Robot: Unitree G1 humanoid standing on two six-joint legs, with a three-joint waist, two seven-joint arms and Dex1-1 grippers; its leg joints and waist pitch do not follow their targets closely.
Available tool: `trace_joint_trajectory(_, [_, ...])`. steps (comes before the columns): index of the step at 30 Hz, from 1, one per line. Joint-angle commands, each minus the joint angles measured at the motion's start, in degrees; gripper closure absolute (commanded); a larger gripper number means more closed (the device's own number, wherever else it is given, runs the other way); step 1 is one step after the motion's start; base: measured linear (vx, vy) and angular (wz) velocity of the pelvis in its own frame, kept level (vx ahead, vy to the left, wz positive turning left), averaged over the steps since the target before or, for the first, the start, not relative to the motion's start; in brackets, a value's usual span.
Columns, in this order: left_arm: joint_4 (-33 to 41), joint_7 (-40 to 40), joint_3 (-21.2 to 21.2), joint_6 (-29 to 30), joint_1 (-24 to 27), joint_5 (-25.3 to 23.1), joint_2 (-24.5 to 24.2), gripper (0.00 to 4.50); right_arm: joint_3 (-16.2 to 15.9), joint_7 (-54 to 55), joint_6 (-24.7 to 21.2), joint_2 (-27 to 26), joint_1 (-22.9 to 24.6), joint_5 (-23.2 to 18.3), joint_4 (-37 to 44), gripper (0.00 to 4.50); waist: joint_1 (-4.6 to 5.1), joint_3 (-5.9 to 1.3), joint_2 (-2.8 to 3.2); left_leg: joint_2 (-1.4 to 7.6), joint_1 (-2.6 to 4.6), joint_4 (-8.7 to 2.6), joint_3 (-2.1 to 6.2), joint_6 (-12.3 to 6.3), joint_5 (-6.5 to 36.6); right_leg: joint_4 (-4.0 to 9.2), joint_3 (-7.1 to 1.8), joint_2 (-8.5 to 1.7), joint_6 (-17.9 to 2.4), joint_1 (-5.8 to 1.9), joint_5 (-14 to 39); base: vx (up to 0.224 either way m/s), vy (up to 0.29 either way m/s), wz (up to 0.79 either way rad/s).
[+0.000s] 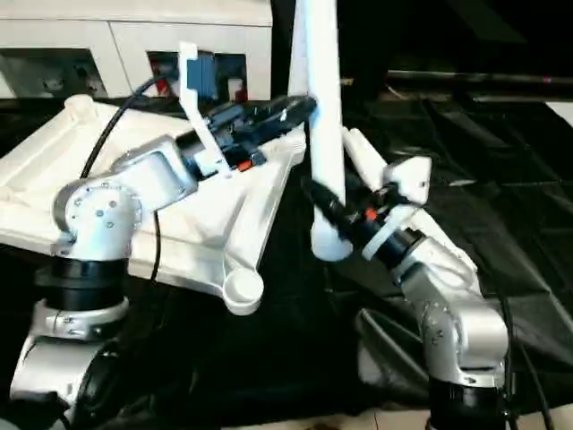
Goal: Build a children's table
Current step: Pick table leg
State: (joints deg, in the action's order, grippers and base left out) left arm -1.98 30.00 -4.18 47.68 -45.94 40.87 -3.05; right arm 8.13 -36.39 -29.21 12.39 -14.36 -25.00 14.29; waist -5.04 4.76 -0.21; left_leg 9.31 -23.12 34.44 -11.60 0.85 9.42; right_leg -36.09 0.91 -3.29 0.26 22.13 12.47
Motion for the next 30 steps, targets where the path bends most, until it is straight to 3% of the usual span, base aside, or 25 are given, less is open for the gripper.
trace_joint_trajectory(1, [-0.6,-1.8,2.1,0.8,-0.3,-1.7,0.8,3.47,-5.0,-2.7,0.9,0.7,-0.6,-0.2,1.0,2.63,0.05,-4.19,-0.24,3.53,1.88,-3.78,2.06,-0.86,8.3,4.53,-1.97,-4.42,-11.9,-1.94,6.0,0.0,0.0,0.0])
trace_joint_trajectory(3, [-1.9,-3.8,2.5,0.3,-0.3,-3.9,0.6,3.47,-5.7,-2.7,1.6,0.7,-1.1,0.3,0.7,2.63,0.04,-4.19,-0.3,3.52,1.85,-3.73,2.01,-1.2,7.8,4.53,-2.0,-4.43,-11.9,-1.92,5.2,0.0,0.0,0.0])
trace_joint_trajectory(9, [-2.9,-5.7,1.4,0.2,-0.5,-4.3,0.6,3.47,-6.5,-2.8,2.6,0.6,-1.8,1.2,0.1,2.63,0.06,-4.18,-0.41,3.48,1.78,-3.7,2.02,-1.63,7.4,4.53,-1.99,-4.51,-12.1,-1.98,4.9,0.0,0.0,0.0])
trace_joint_trajectory(11, [-1.7,-4.2,-1.7,3.2,-0.8,1.7,1.9,3.47,-6.9,-2.7,2.8,0.6,-1.9,1.6,-0.3,2.63,0.06,-4.17,-0.21,3.46,1.77,-3.68,2.03,-1.55,7.5,4.51,-1.95,-4.6,-12.7,-1.97,4.9,0.0,0.0,0.0])
trace_joint_trajectory(14, [-0.3,-3.2,-2.4,4.6,-0.9,3.5,2.3,3.12,-7.3,-2.5,3.4,0.7,-2.0,1.8,-0.8,2.63,0.08,-4.13,-0.16,3.46,1.84,-3.68,2.0,-1.31,8.2,4.49,-1.96,-4.47,-13.1,-1.87,5.4,0.0,0.0,0.0])
trace_joint_trajectory(19, [-1.7,-4.8,-2.0,3.4,-1.2,1.4,2.4,2.71,-7.3,-2.3,3.7,0.4,-2.5,2.0,-0.8,2.63,0.09,-3.99,-0.07,3.56,1.92,-3.95,2.09,-0.75,10.0,4.85,-2.04,-4.48,-12.1,-1.83,7.5,0.0,0.0,0.0])
trace_joint_trajectory(22, [-1.4,-4.6,-2.7,4.9,-1.1,3.1,2.8,2.6,-7.8,-2.4,3.9,0.5,-2.4,2.2,-0.6,2.63,0.12,-4.07,0.03,3.57,1.91,-3.95,2.12,-0.36,9.8,4.76,-2.06,-4.49,-12.0,-1.85,6.8,0.0,0.0,0.0])
trace_joint_trajectory(23, [-1.1,-4.6,-2.4,5.1,-1.0,3.1,2.8,2.37,-8.1,-2.4,4.0,0.6,-2.4,2.3,-0.6,2.63,0.11,-4.11,0.08,3.55,1.88,-3.95,2.13,-0.44,9.6,4.7,-2.06,-4.46,-12.0,-1.87,6.2,0.0,0.0,0.0])
trace_joint_trajectory(30, [-2.3,-6.3,-2.2,3.7,-1.4,1.4,3.0,2.08,-10.2,-2.7,4.6,0.9,-2.5,3.4,-0.5,2.63,0.16,-4.13,0.09,3.58,1.87,-3.96,2.14,-0.45,9.7,4.74,-2.05,-4.46,-12.1,-1.91,5.7,0.0,0.0,0.0])
